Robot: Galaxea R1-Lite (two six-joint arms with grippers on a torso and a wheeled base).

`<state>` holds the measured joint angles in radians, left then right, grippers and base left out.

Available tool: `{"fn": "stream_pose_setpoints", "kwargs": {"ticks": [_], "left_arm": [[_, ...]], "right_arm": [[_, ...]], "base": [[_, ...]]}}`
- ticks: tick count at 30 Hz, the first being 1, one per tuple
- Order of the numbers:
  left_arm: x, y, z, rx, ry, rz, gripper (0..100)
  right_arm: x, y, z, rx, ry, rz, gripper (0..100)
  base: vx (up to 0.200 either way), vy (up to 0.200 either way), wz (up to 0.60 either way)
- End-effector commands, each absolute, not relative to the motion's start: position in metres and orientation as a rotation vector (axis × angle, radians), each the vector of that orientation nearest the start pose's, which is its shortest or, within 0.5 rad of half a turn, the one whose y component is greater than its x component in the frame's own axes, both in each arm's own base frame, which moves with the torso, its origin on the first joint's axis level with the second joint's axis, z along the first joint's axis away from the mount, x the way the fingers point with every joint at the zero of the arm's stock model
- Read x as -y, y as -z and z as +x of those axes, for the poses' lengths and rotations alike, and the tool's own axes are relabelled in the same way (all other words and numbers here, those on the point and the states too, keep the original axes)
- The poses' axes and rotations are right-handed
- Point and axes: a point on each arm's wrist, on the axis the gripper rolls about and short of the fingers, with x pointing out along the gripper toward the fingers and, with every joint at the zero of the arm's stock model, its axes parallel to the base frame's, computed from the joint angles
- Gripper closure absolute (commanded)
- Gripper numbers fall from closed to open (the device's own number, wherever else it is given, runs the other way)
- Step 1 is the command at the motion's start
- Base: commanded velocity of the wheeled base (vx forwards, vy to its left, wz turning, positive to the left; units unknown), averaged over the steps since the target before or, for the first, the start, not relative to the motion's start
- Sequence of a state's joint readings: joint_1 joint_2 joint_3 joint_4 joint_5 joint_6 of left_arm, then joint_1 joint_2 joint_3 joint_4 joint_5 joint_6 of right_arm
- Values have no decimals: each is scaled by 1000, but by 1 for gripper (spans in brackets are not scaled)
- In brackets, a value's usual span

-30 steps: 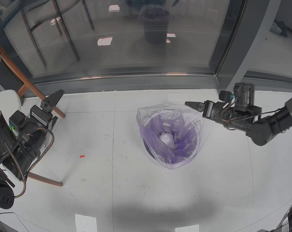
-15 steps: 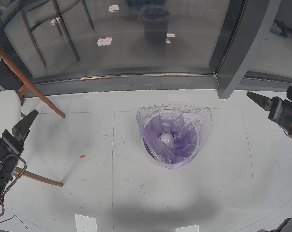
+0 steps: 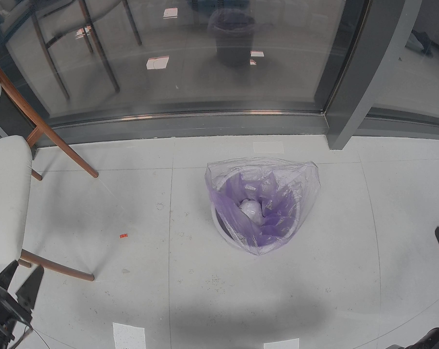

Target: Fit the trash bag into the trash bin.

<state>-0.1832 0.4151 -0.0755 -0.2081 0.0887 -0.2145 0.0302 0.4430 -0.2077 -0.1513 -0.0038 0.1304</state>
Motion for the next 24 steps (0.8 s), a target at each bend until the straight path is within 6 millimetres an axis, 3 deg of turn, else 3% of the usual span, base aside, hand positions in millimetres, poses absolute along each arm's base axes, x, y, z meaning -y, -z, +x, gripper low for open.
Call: {"fn": "stream_pose_setpoints", "kwargs": {"ticks": [1, 3, 7, 24], "left_arm": [[-3, -76, -15, -114, 123, -3, 0], [-3, -77, -15, -109, 85, -12, 0], [-1, -75, -20, -44, -36, -11, 0], [-1, -76, -22, -18, -14, 2, 0]], "right_arm": [[0, -77, -17, -88, 80, 18, 0], [-1, -77, -18, -99, -38, -28, 0], [0, -76, -22, -23, 34, 24, 0], [1, -76, -22, -12, 35, 27, 0]], "base": [[0, 0, 0], [0, 0, 0], [0, 0, 0], [0, 0, 0]]}}
